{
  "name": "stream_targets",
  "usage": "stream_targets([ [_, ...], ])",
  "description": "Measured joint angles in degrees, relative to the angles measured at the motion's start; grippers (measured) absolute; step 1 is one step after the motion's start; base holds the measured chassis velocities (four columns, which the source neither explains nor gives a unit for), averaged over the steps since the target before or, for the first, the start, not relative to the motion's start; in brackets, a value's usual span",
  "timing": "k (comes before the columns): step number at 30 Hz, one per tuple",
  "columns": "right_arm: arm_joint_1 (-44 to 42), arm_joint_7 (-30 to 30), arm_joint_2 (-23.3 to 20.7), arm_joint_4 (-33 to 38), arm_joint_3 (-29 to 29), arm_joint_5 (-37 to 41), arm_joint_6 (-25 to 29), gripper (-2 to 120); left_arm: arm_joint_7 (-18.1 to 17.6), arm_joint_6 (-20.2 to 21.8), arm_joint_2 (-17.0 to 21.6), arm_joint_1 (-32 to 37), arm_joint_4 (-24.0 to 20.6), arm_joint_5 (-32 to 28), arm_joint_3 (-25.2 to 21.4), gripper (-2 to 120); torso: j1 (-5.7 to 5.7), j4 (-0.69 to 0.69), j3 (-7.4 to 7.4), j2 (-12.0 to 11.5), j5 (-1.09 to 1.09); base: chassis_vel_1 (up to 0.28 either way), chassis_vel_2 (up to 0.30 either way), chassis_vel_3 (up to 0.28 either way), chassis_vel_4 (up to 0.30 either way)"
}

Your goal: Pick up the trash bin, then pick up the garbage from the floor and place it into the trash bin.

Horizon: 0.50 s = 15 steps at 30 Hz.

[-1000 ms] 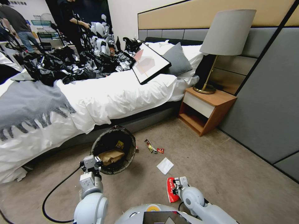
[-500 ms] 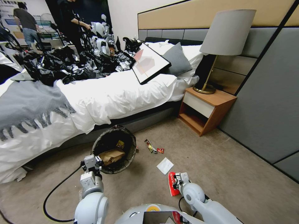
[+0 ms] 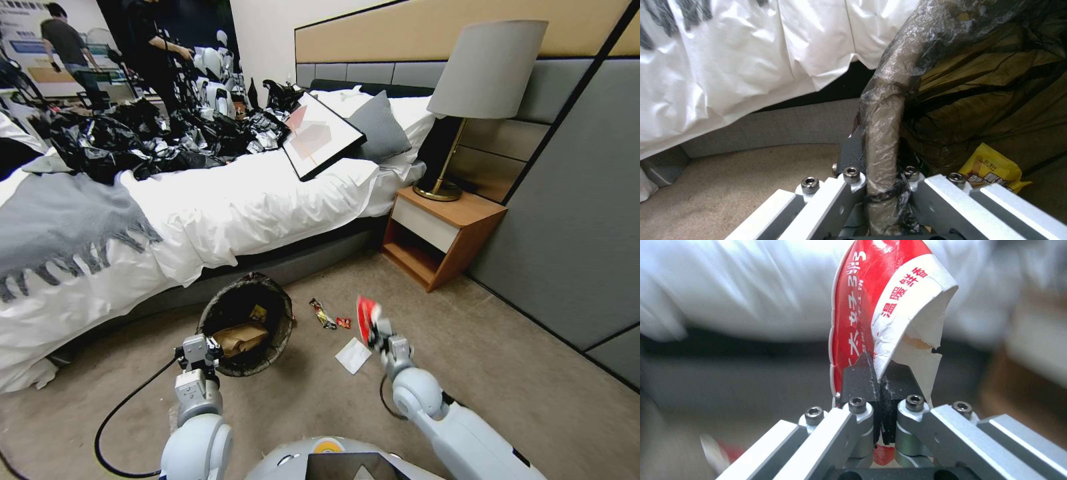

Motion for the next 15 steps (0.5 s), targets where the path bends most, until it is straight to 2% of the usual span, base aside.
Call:
stream_targets([
  [2, 0.71, -3.48, 1.74, 0.03, -0.58, -3.8, 4.27, 0, 0.08, -0.18, 0.01, 0.06, 0.45, 0.2, 0.42, 0, 0.0, 0.0, 0.0, 0.0, 0.01, 0.0, 0.0, 0.0, 0.0],
  [3, 0.71, -3.48, 1.74, 0.03, -0.58, -3.8, 4.27, 0, 0.08, -0.18, 0.01, 0.06, 0.45, 0.2, 0.42, 0, 0.0, 0.0, 0.0, 0.0, 0.01, 0.0, 0.0, 0.0, 0.0],
  [5, 1.46, -7.59, 4.98, 0.03, -2.55, -8.14, 9.05, 0, 0.33, -0.48, -0.17, 0.4, 0.75, 0.76, 1.34, 0, 0.0, 0.0, 0.0, 0.0, 0.01, 0.0, 0.0, 0.0, 0.0],
  [7, 2.03, -9.98, 6.8, -0.43, -4.75, -10.91, 11.61, 0, 0.4, -0.63, -0.24, 0.6, 0.98, 1.14, 1.78, 0, 0.0, 0.0, 0.0, 0.0, 0.02, 0.0, 0.0, 0.0, 0.0],
  [15, 4.69, -11.76, 5.34, -1.77, -10.71, -12.29, 12.18, 0, 0.44, -0.84, -0.35, 1.1, 1.07, 2.0, 2.55, 0, 0.0, -0.01, 0.0, 0.0, 0.01, 0.0, 0.0, 0.0, 0.0],
])
